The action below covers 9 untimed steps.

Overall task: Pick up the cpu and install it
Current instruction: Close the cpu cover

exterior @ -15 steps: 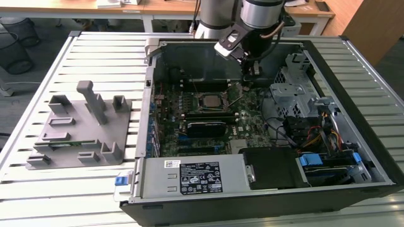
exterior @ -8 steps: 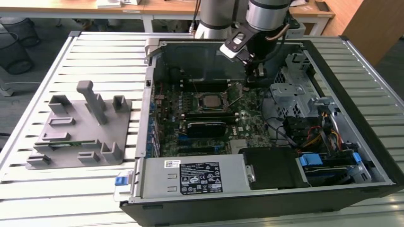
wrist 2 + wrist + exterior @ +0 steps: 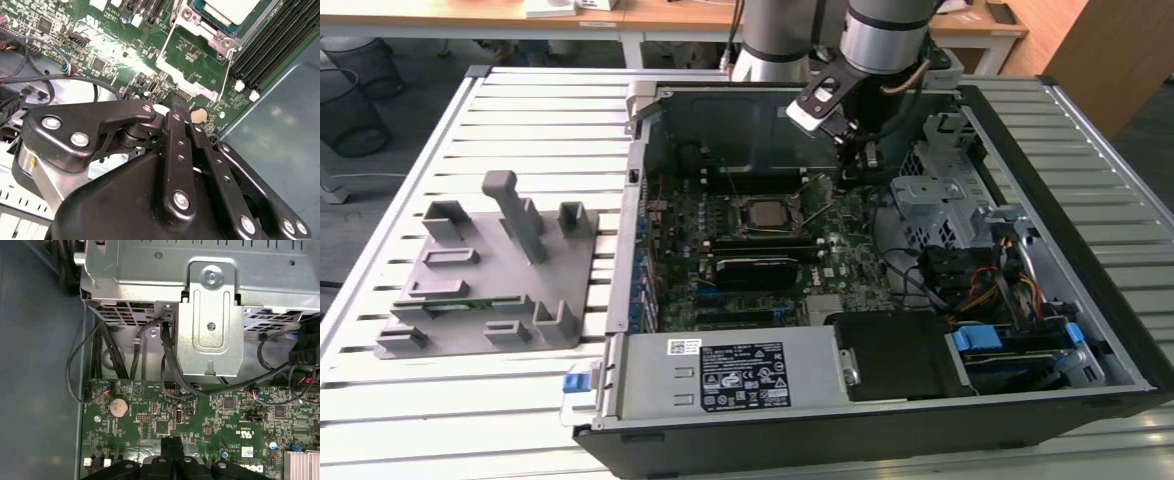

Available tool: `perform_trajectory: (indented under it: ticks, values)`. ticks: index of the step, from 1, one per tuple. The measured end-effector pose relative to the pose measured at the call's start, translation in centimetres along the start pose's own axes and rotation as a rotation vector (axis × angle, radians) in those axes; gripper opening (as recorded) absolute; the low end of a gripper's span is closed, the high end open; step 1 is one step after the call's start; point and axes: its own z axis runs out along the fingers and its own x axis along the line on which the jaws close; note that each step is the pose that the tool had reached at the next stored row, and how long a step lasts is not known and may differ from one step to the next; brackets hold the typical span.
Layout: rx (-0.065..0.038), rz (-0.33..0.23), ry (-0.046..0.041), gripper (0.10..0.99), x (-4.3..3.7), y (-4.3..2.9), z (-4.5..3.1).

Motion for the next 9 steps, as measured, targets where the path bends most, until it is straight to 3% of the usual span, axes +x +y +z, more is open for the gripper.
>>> perform_trajectory:
  ticks: [3,9]
  values:
    - [0.006,0.000,0.0004,0.106,0.03,0.02,0.52]
    - [0.007,-0.001,0.0020,0.106,0.05,0.01,0.91]
